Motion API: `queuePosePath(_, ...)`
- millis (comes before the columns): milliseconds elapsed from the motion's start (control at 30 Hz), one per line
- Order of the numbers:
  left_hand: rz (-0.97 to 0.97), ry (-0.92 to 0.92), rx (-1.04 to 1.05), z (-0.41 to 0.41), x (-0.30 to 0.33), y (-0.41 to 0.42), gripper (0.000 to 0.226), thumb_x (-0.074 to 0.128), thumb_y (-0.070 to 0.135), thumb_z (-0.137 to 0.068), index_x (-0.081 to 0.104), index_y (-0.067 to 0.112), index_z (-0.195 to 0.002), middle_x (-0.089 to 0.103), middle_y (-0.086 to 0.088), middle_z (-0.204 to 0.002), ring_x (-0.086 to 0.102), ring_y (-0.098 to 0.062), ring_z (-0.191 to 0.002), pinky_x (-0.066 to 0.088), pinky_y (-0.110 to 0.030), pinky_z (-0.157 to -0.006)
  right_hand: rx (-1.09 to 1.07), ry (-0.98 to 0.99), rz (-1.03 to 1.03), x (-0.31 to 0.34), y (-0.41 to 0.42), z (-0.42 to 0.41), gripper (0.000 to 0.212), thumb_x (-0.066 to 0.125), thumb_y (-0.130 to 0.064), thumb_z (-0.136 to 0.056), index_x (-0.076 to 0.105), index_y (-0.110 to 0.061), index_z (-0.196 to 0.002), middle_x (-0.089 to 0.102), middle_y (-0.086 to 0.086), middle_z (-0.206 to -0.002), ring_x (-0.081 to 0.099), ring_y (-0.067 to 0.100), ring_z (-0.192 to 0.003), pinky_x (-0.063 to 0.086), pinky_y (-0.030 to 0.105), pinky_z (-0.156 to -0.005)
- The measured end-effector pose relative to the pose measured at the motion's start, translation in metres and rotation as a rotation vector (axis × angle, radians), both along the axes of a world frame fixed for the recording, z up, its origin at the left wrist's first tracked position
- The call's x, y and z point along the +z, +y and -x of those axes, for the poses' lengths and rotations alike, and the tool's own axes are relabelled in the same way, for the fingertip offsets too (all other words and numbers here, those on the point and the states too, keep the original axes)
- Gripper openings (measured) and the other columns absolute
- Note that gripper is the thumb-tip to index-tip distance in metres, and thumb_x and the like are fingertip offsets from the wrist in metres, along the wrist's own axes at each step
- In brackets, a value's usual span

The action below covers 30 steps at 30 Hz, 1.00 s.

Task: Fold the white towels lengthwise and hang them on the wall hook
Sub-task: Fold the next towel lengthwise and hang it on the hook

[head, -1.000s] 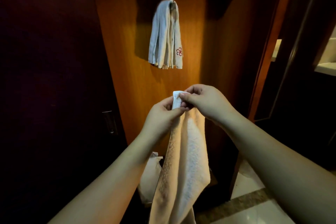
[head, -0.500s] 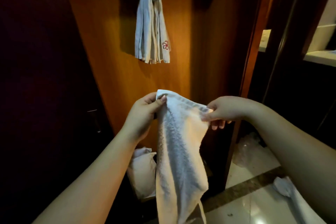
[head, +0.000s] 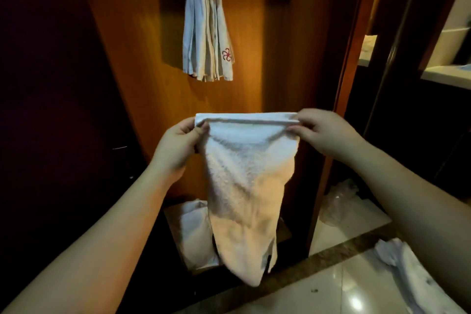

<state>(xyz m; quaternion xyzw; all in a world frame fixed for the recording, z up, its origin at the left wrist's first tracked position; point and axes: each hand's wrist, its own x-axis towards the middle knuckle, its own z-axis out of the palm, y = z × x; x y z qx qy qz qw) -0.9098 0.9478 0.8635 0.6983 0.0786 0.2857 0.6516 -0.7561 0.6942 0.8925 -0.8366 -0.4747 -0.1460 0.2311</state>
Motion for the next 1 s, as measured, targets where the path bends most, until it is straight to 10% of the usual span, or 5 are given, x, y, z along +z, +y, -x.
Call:
queuePosePath(233, 0.024, -0.017, -0.057, -0.007, -0.002, -0.006, 0.023, 0.063, 0.034, -0.087, 0.073, 0.025, -0.106, 0.075, 0.003, -0.098, 0.069, -0.015, -0.090, 0.053, -0.034, -0.077, -0.017, 0.035, -0.194, -0.001, -0.004, -0.007, 0.017, 0.058, -0.022, -0.098, 0.072, -0.019, -0.105, 0.062, -0.013, -0.119, 0.054, 0.006, -0.111, 0.042, 0.025, -0.094)
queuePosePath(567, 0.078, -0.056, -0.027, -0.008, 0.004, -0.021, 0.017, 0.056, 0.016, -0.100, 0.071, 0.014, -0.105, 0.075, -0.001, -0.091, 0.069, -0.017, -0.084, 0.052, -0.030, -0.073, 0.073, 0.622, -0.707, -0.020, -0.005, 0.009, 0.026, 0.065, -0.021, -0.096, 0.056, -0.038, -0.113, 0.069, -0.005, -0.100, 0.069, 0.006, -0.090, 0.054, 0.025, -0.079)
queuePosePath(1000, 0.431, -0.164, -0.086, -0.003, -0.013, -0.042, 0.017, 0.060, 0.023, -0.088, 0.076, 0.019, -0.083, 0.070, -0.010, -0.089, 0.065, -0.027, -0.088, 0.047, -0.048, -0.089, -0.064, 0.669, -0.872, -0.039, 0.004, 0.034, 0.017, 0.061, -0.054, -0.091, 0.063, -0.038, -0.088, 0.069, -0.018, -0.084, 0.064, 0.003, -0.080, 0.051, 0.032, -0.074)
